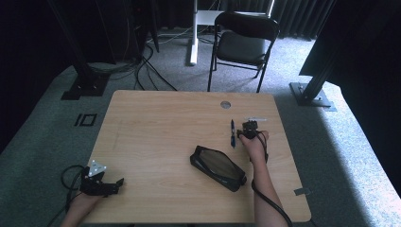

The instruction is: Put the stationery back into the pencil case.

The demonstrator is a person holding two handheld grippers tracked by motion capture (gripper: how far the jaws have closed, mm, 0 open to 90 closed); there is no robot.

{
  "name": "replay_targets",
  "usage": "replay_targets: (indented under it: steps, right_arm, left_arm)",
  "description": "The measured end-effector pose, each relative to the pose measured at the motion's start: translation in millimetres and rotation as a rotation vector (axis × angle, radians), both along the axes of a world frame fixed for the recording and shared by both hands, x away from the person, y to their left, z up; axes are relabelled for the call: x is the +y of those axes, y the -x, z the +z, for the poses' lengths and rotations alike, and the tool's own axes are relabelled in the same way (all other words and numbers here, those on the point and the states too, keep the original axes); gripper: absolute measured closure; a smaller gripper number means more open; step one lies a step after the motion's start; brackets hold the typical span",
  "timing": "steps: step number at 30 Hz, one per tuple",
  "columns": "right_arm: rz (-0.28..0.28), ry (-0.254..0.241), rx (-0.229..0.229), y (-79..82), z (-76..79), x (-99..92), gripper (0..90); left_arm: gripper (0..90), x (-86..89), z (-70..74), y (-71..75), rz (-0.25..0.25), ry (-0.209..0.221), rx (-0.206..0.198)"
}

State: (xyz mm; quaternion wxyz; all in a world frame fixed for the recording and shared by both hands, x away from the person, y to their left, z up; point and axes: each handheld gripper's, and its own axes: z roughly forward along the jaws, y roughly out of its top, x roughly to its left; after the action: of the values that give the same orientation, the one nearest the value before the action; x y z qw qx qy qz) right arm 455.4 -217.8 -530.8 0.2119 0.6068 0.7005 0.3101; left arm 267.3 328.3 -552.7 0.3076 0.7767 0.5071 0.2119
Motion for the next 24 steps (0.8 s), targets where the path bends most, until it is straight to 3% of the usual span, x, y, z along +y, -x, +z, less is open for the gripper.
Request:
replay_targets:
  steps: [24]
  right_arm:
    - [0.112, -0.021, -0.060, 31.0, 40.3, -2.0, 68.5]
  left_arm:
    - [0.6, 0.0, 0.0, 0.0, 0.000, 0.000, 0.000]
